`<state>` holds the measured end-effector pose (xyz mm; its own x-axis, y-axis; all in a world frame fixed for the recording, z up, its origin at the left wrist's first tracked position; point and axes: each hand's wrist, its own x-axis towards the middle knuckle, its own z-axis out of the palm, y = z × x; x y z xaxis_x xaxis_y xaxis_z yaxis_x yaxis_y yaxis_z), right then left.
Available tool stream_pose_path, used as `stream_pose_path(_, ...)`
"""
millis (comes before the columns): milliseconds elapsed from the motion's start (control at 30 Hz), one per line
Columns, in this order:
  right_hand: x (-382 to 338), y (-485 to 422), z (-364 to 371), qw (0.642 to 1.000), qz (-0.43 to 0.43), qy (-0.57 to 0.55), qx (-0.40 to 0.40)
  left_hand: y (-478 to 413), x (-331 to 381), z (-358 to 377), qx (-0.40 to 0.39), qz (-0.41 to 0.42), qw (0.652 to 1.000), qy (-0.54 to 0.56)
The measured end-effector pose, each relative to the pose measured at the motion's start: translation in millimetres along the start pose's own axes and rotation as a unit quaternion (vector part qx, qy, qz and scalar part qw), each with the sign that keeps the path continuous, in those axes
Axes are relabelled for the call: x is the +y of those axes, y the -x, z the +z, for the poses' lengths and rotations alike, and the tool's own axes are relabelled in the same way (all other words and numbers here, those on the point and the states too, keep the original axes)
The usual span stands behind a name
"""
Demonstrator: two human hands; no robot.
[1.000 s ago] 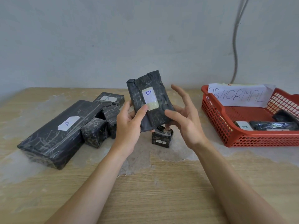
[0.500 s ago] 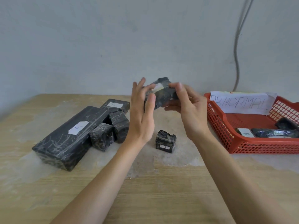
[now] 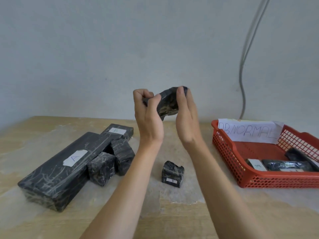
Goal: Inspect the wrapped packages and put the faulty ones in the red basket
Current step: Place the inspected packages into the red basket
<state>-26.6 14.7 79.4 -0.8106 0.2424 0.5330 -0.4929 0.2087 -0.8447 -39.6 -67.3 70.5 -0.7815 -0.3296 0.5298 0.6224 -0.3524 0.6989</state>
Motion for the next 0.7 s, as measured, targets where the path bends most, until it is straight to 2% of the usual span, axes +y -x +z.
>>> stream_pose_path(100, 6.6, 4.0, 17.7, 0.995, -0.014, -0.035, 0.092, -1.6, 1.3, -2.7, -0.016, 0.02, 1.0, -0.004)
stream_pose_path(167, 5.4, 5.9, 24.8, 0.991, -0.016, -0.061, 0.119, -3.6, 3.7, -3.5, -0.008, 0.021, 0.999, -0.036)
stream_pose_path(300, 4.6, 8.0, 26.4, 0.986, -0.033, -0.13, 0.1, -9.0, 4.5, -6.4, -0.035, 0.02, 0.998, -0.04)
stream_pose_path(500, 2.9, -1.0, 16.7, 0.983, -0.046, -0.147, 0.095, -9.9, 9.3, -5.7, -0.105, 0.01, 0.994, 0.005)
stream_pose_path(700, 2.8, 0.3, 12.3, 0.985, -0.029, -0.14, 0.092, -6.9, 0.2, -12.7, -0.104, -0.014, 0.994, -0.014)
